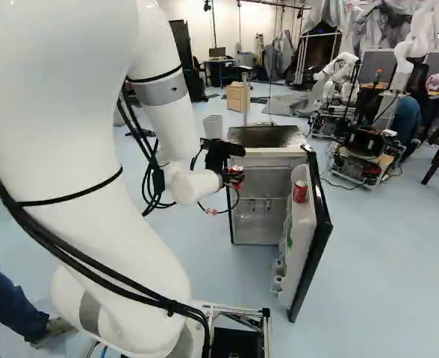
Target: Grab a drink from the fridge
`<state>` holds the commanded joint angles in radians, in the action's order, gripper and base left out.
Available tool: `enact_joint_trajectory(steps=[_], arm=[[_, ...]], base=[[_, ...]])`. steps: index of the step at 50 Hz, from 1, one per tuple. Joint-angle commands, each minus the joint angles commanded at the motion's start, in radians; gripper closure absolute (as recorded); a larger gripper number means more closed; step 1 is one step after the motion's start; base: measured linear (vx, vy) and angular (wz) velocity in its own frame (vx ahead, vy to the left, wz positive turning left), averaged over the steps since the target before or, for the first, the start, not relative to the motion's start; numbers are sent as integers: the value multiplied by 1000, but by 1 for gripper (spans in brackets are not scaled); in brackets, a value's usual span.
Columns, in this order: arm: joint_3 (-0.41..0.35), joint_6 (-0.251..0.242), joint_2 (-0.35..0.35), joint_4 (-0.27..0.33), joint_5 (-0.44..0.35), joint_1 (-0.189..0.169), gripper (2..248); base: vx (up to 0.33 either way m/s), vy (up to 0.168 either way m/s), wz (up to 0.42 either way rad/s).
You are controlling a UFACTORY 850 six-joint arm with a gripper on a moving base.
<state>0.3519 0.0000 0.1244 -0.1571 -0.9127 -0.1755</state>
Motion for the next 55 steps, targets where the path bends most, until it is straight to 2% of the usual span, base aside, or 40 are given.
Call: enact_joint_trajectory(steps=[33,55], arm=[[-8,0,-95,0,18,0,162],[69,0,-79,0,90,-6,162]], base=[[0,0,0],[0,0,0]])
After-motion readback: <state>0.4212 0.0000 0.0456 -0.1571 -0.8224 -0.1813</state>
